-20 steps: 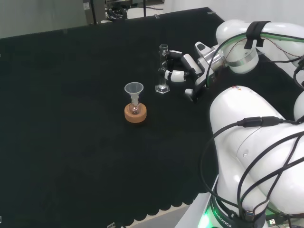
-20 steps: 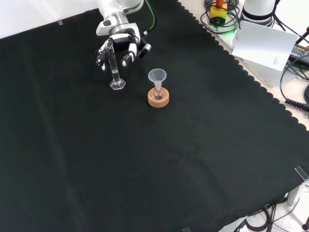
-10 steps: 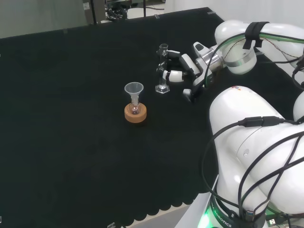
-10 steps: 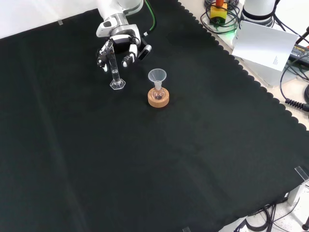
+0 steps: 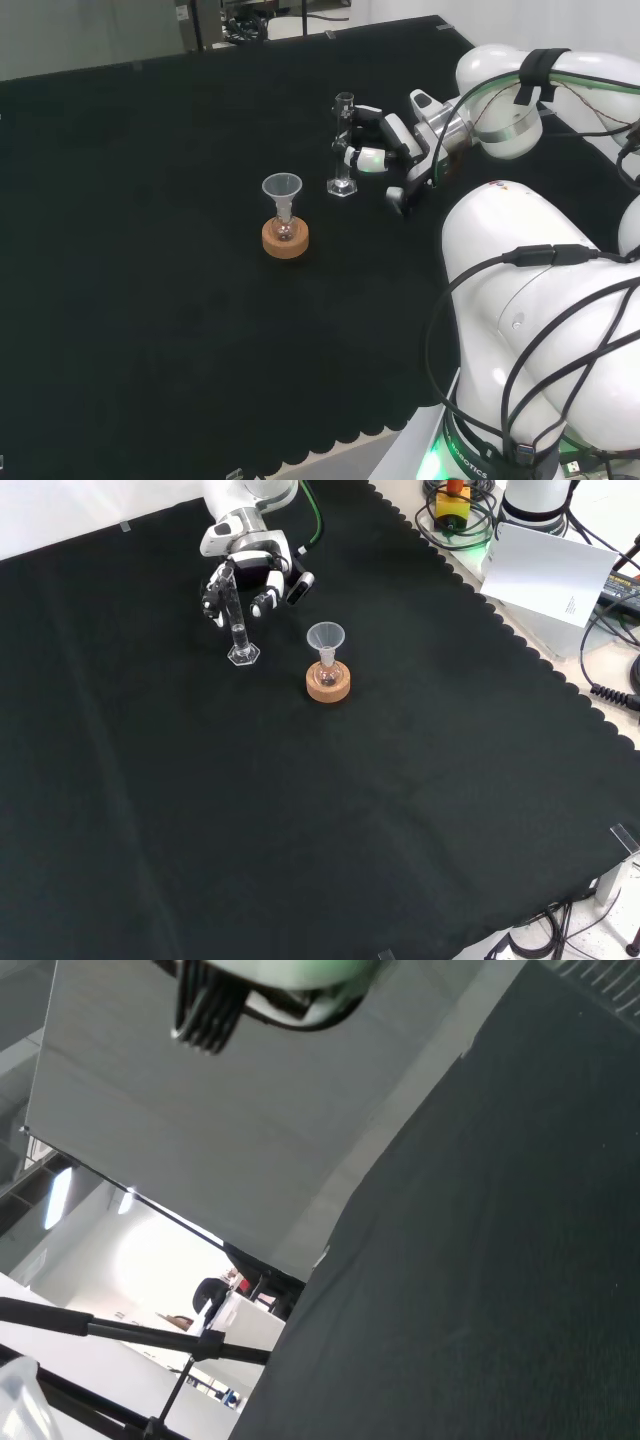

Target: Pick up the graduated cylinder.

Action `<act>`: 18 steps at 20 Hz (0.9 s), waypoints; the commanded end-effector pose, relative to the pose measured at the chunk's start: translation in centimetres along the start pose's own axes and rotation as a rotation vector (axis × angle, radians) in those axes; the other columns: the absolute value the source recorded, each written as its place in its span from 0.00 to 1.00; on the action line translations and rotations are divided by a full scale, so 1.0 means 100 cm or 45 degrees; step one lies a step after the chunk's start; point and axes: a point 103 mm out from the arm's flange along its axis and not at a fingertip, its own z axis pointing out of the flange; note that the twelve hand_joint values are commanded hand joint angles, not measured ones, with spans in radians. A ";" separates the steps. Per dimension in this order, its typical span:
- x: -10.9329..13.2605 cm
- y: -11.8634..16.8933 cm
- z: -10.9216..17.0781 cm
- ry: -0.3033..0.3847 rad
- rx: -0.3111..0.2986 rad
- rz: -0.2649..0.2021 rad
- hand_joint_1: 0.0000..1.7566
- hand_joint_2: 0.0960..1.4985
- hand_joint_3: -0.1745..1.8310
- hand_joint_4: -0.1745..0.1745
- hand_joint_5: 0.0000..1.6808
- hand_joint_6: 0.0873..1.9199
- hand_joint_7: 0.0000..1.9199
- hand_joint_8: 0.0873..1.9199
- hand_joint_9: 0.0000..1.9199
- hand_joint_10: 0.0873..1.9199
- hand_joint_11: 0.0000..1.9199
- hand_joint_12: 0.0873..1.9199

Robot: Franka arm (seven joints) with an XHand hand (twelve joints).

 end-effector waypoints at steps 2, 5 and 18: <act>-0.001 0.000 0.002 0.008 0.013 -0.003 0.61 0.45 0.40 0.56 0.44 0.05 0.38 0.22 0.52 0.12 0.39 0.55; -0.002 0.001 0.004 0.009 0.024 -0.001 0.62 0.45 0.40 0.57 0.43 0.06 0.38 0.21 0.53 0.10 0.39 0.54; -0.009 0.001 0.010 0.023 0.023 0.012 0.63 0.45 0.40 0.55 0.40 0.15 0.39 0.20 0.56 0.06 0.43 0.52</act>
